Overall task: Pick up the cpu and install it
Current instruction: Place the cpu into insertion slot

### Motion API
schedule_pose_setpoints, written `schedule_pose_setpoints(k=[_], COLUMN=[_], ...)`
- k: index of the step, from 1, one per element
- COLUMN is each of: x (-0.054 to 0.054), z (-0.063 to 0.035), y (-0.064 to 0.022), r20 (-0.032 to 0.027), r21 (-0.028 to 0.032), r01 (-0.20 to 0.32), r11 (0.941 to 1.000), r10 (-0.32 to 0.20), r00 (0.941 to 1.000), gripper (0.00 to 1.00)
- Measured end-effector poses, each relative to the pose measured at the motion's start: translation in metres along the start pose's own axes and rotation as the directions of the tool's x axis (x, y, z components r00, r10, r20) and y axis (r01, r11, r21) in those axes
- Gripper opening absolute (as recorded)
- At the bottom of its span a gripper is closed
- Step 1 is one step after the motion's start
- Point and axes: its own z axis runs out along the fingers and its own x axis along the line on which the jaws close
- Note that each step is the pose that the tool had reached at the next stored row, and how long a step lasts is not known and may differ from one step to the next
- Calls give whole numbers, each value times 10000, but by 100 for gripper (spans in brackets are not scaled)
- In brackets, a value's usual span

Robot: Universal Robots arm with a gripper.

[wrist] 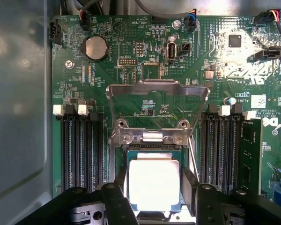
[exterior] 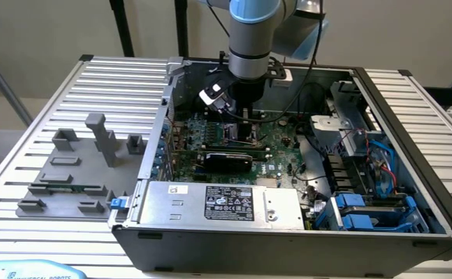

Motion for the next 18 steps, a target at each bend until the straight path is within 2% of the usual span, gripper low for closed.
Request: schedule_pose_setpoints(k=[7,13,18], x=[0,0,0], z=[11,18,21], y=[2,0,-7], r20=[0,0,0], r21=[-1,-38,-43], r01=[-41,-41,-48], r11=[10000,10000,10000], r10=[41,41,48], r00=[10000,10000,10000], gripper=[55,55,55])
